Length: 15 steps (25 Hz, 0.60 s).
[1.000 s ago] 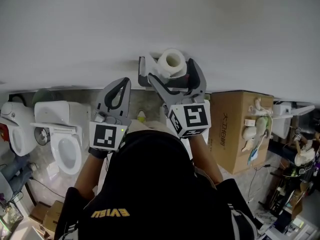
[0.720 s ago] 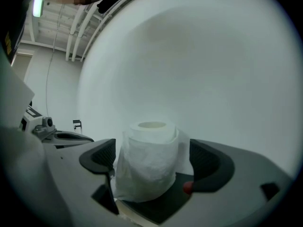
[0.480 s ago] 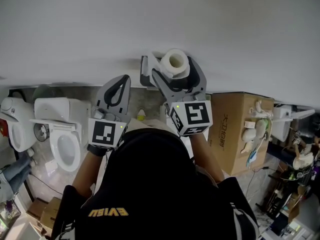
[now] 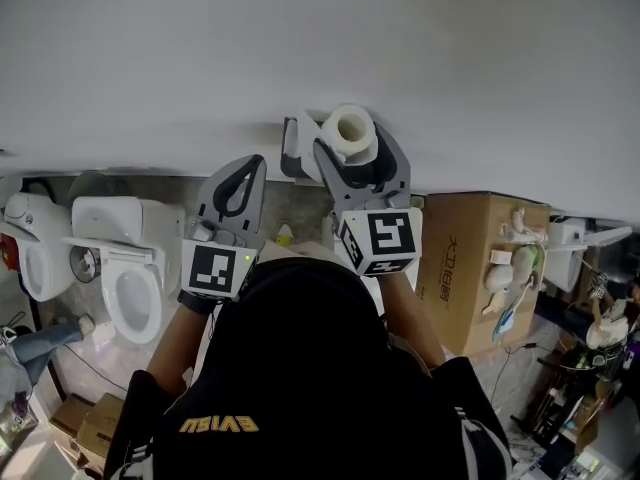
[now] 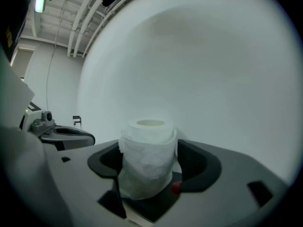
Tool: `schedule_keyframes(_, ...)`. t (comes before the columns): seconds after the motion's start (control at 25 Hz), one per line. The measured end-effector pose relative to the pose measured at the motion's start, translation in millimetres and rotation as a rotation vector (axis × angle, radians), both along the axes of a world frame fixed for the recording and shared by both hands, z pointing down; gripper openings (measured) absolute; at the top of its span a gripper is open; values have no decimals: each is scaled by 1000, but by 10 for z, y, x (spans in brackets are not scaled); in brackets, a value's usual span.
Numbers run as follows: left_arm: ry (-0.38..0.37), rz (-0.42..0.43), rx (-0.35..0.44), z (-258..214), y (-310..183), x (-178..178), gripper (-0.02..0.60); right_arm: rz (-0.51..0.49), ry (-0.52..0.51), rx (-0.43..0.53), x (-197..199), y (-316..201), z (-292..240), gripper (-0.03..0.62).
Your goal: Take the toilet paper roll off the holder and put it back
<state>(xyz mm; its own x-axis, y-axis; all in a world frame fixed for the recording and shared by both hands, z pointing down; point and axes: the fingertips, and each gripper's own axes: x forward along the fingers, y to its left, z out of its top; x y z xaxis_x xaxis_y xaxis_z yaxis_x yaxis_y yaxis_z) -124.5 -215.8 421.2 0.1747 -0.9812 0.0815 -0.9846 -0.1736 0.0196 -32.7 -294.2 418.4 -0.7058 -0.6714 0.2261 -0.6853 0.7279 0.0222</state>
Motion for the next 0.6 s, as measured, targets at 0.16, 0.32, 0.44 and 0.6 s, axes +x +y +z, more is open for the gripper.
schedule_keyframes(0.16,-10,-8,5,-35,52,-17,11,9,24,19,26,7,12,306)
schedule_keyframes(0.32,-19,-31,-16,0,119,-103,11,8,28,27,18,17,13,281)
schedule_keyframes(0.44,-23,-40,3,-66,136,-109,11,5,32,35,18,20,7,272)
schedule_keyframes(0.6,-3,-74,-23,2,199,-166,11,1,35,40,14,31,15,268)
